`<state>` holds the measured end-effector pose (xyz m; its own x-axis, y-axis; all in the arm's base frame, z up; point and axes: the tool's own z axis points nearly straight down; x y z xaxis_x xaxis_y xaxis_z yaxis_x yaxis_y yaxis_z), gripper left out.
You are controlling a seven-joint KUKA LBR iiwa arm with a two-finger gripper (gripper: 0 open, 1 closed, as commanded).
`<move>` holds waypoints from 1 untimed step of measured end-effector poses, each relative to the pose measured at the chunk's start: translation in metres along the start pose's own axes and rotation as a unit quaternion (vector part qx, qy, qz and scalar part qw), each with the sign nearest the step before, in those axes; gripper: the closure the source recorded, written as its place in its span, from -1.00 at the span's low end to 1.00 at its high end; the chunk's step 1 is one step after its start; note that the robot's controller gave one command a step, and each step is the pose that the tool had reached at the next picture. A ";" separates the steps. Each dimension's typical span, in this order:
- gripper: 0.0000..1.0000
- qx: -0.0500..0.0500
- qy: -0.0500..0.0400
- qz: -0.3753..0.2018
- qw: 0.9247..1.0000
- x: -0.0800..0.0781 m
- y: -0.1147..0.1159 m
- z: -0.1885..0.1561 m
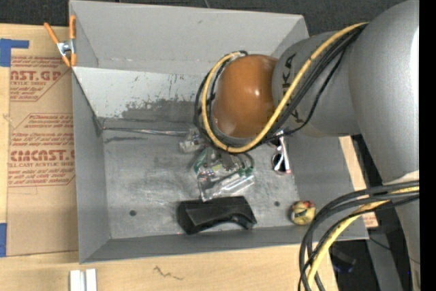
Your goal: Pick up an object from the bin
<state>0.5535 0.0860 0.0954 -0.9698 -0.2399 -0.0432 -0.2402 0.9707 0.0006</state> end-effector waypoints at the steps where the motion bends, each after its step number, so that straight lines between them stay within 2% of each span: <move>1: -1.00 -0.002 -0.010 -0.016 1.000 0.007 -0.006 -0.002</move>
Offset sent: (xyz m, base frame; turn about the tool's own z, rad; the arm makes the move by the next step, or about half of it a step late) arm -0.0206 -0.0542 0.0135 -0.2662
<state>0.5479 0.0780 0.0968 -0.9606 -0.2707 -0.0629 -0.2715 0.9624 0.0034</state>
